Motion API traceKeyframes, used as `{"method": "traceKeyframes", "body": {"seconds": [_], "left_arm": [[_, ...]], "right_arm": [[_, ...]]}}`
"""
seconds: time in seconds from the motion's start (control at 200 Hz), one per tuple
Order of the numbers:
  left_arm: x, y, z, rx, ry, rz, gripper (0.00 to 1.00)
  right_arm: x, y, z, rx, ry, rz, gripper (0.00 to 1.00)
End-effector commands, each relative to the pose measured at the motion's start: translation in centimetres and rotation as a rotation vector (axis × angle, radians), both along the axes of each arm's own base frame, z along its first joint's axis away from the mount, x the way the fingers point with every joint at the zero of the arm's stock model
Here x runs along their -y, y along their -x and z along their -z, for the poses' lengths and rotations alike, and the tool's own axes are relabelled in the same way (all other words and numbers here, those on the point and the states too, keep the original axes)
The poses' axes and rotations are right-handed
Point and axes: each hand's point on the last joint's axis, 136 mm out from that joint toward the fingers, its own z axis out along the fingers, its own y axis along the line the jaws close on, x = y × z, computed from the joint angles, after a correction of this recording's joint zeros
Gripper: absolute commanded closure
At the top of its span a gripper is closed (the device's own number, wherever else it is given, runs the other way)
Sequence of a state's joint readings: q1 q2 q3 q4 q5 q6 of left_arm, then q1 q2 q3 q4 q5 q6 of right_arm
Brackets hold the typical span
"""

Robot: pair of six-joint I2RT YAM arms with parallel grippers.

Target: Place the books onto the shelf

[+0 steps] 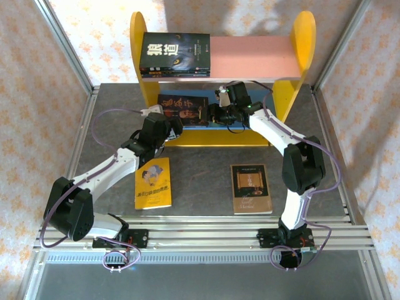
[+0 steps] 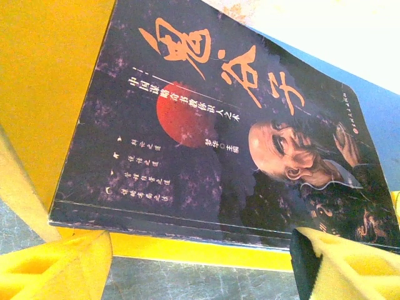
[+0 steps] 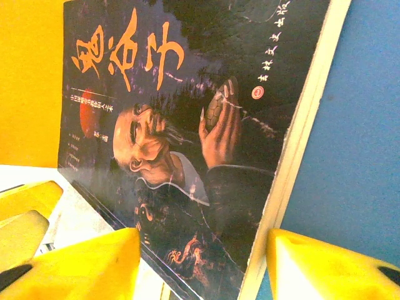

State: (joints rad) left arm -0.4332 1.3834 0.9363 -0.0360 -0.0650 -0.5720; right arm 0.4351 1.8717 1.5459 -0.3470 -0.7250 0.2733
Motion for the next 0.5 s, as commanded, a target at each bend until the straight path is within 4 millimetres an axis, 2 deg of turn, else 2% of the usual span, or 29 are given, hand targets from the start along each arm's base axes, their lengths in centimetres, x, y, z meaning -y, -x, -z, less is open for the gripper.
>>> {"method": "traceKeyframes", "body": {"seconds": [0.0, 0.496], "left_arm": [[-0.3, -0.5, -0.2, 0.000, -0.064, -0.004, 0.24], [0.0, -1.5, -0.1, 0.015, -0.083, 0.003, 0.23]], "right_arm": [[-1.5, 0.8, -1.7, 0.030, -0.060, -0.058, 0.46], [-1.6, 1.0, -2.0, 0.029, -0.076, -0.063, 0.46]]}}
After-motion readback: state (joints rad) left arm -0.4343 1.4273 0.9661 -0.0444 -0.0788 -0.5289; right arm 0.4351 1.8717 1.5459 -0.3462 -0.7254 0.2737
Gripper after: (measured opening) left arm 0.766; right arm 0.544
